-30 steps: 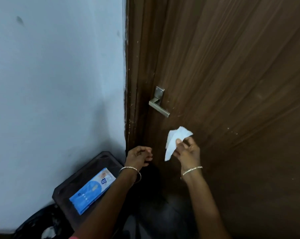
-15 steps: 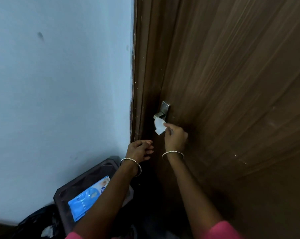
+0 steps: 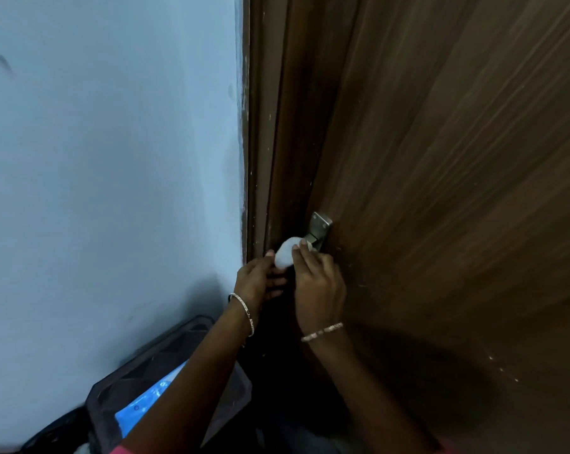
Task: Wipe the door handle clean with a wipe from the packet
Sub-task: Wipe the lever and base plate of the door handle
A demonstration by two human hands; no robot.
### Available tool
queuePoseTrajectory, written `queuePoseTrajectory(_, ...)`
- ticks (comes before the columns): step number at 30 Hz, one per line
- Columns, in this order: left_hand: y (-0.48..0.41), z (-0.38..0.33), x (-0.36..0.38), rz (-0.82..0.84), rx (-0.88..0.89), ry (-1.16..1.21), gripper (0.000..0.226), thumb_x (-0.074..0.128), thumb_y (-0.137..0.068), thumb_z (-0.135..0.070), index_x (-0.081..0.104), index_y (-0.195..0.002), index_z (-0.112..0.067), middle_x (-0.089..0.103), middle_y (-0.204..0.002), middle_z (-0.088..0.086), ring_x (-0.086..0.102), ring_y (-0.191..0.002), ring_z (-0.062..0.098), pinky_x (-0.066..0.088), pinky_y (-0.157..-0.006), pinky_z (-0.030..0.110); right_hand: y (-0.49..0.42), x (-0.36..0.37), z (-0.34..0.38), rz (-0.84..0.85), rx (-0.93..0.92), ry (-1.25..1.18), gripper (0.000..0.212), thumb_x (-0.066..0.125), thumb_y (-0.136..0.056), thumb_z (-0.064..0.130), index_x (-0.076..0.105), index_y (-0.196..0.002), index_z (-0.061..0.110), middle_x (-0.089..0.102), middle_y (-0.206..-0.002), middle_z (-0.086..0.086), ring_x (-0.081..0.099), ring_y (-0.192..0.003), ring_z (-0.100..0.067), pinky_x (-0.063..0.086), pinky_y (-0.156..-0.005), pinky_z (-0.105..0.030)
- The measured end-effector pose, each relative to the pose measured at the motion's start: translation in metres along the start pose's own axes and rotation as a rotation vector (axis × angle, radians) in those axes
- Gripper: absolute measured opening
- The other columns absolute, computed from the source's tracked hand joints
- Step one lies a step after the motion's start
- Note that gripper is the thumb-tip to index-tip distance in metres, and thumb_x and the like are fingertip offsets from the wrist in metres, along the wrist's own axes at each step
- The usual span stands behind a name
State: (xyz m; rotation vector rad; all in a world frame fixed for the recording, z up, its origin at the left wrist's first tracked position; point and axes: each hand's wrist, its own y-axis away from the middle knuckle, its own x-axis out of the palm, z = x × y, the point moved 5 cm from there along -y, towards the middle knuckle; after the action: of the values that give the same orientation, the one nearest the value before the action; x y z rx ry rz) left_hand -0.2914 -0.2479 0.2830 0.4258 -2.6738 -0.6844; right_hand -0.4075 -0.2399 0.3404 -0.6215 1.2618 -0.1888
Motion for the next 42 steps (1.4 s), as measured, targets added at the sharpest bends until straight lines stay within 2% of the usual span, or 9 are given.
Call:
queuePoseTrajectory(5, -0.010, -0.003, 0.006, 0.035, 0.073, -0.137, 0.011, 0.062, -0.095, -0.015, 0.070, -0.089, -0.021, 0.074, -0.087, 0.006, 0.071, -0.071, 0.017, 0.053, -0.056, 0.026, 0.037, -0.016, -0.027, -0.097, 0.020, -0.030, 0.033, 0.055, -0.090, 0.006, 0.073, -0.118, 0.008, 0.072, -0.124, -0.004, 0.071, -0.099, -0.019, 0.061, -0.079, -0.031)
queuePoseTrajectory(9, -0.015, -0.007, 0.007, 0.032, 0.103, -0.125, 0.008, 0.066, -0.092, -0.016, 0.072, -0.090, -0.020, 0.076, -0.091, 0.009, 0.074, -0.072, 0.016, 0.056, -0.056, 0.025, 0.025, -0.010, -0.015, -0.089, 0.037, -0.051, 0.033, 0.065, -0.084, 0.001, 0.073, -0.116, 0.005, 0.073, -0.121, -0.008, 0.071, -0.105, -0.021, 0.061, -0.083, -0.035)
queuePoseTrajectory(14, -0.011, -0.012, -0.006, -0.190, 0.274, -0.297, 0.006, 0.073, -0.086, -0.026, 0.069, -0.090, -0.027, 0.074, -0.087, 0.000, 0.071, -0.084, 0.020, 0.058, -0.078, 0.035, -0.006, 0.008, 0.007, -0.027, 0.040, -0.025, 0.040, 0.081, -0.075, 0.002, 0.074, -0.114, 0.006, 0.073, -0.121, -0.009, 0.073, -0.098, -0.024, 0.062, -0.080, -0.034)
queuePoseTrajectory(19, 0.013, -0.027, -0.009, -0.347, 0.525, -0.467, 0.009, 0.072, -0.083, -0.025, 0.065, -0.088, -0.022, 0.068, -0.077, -0.004, 0.066, -0.070, 0.017, 0.052, -0.066, 0.032, 0.023, -0.010, -0.019, -0.146, 0.009, -0.093, 0.028, 0.064, -0.086, 0.001, 0.076, -0.111, 0.006, 0.075, -0.118, -0.005, 0.072, -0.101, -0.018, 0.059, -0.085, -0.029)
queuePoseTrajectory(27, 0.017, -0.021, 0.008, -0.046, 0.370, -0.360, 0.017, 0.065, -0.092, -0.010, 0.071, -0.080, -0.020, 0.071, -0.068, 0.001, 0.065, -0.049, 0.005, 0.054, -0.048, 0.018, 0.043, -0.044, -0.046, -0.265, 0.217, -0.374, 0.031, 0.074, -0.081, -0.010, 0.077, -0.107, 0.007, 0.077, -0.108, -0.005, 0.073, -0.101, -0.015, 0.062, -0.081, -0.037)
queuePoseTrajectory(30, 0.020, -0.019, 0.018, 0.042, 0.294, -0.348, 0.018, 0.061, -0.096, -0.010, 0.069, -0.082, -0.016, 0.070, -0.070, 0.007, 0.065, -0.051, 0.009, 0.055, -0.050, 0.019, 0.028, -0.064, -0.043, -0.440, 0.142, -0.214, 0.022, 0.069, -0.091, 0.002, 0.078, -0.106, 0.015, 0.077, -0.107, 0.005, 0.068, -0.100, -0.012, 0.053, -0.087, -0.027)
queuePoseTrajectory(33, 0.020, -0.010, 0.029, 0.119, 0.028, -0.186, 0.014, 0.056, -0.099, -0.012, 0.068, -0.092, -0.012, 0.069, -0.084, 0.012, 0.066, -0.068, 0.020, 0.057, -0.061, 0.029, 0.004, -0.068, -0.040, -0.533, -0.071, 0.020, 0.015, 0.067, -0.095, 0.010, 0.078, -0.104, 0.016, 0.077, -0.108, 0.006, 0.055, -0.093, -0.017, 0.046, -0.078, -0.033)
queuePoseTrajectory(37, 0.021, 0.006, 0.041, 0.262, -0.410, 0.176, 0.020, 0.051, -0.100, -0.019, 0.066, -0.107, -0.008, 0.069, -0.111, 0.012, 0.063, -0.104, 0.028, 0.055, -0.079, 0.041, -0.012, -0.039, -0.055, -0.362, -0.320, 0.134, 0.016, 0.064, -0.094, -0.003, 0.075, -0.106, -0.004, 0.075, -0.110, -0.014, 0.056, -0.087, -0.022, 0.055, -0.067, -0.035)
queuePoseTrajectory(42, 0.016, 0.008, 0.040, 0.330, -0.498, 0.302, 0.032, 0.045, -0.099, -0.015, 0.063, -0.125, -0.009, 0.069, -0.118, 0.009, 0.065, -0.107, 0.023, 0.052, -0.082, 0.040, 0.018, -0.008, -0.068, -0.052, -0.435, 0.256, 0.027, 0.052, -0.095, -0.001, 0.067, -0.116, -0.009, 0.070, -0.116, -0.019, 0.061, -0.087, -0.026, 0.057, -0.074, -0.033)
